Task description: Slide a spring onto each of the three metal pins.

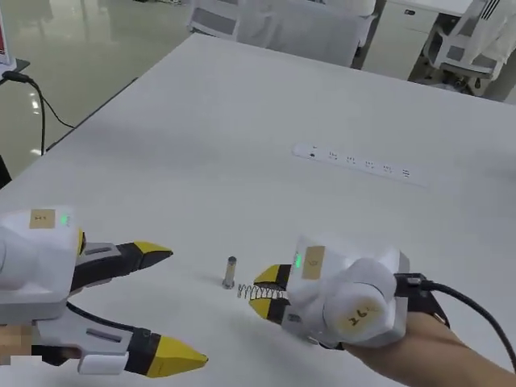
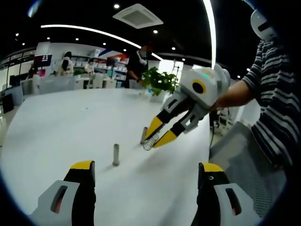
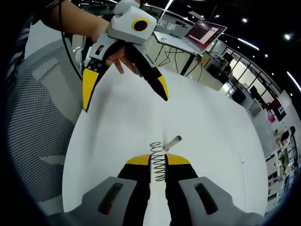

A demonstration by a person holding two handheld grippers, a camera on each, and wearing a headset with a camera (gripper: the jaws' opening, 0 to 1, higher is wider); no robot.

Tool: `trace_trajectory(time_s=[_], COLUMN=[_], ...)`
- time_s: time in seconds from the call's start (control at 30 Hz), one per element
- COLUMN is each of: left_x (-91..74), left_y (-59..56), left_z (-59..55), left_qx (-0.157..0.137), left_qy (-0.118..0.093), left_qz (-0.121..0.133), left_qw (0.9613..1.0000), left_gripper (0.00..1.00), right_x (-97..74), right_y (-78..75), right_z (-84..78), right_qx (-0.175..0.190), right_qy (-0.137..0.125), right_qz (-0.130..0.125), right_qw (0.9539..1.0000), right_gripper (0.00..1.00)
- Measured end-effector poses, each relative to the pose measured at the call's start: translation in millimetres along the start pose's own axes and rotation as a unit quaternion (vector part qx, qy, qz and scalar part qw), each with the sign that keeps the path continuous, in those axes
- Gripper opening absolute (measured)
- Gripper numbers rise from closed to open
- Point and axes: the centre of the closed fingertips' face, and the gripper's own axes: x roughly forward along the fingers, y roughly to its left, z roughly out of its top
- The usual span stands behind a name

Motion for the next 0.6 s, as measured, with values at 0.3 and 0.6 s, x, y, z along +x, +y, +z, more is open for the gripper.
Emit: trace_trajectory(time_s=[0.3,0.6], left_x=[12.2,30.4], left_y=[-8.6,-24.9], left_z=[4.0,4.6], left_qx=[0.002,-0.012], left_qy=[0.005,0.016], left_qz=[-0.029,-0.076], left_qw=[0.9996,0.9969], left_gripper=[0.79,0.54], right_x=[-17.4,-30.2], right_y=[-0.1,9.1], right_z=[-16.0,-21.0], right_qx=[0.025,0.043], right_qy=[0.006,-0.003], right_qz=[-0.016,-0.022], right_qw=[0.9995,0.9988], right_gripper=[0.08,0.08])
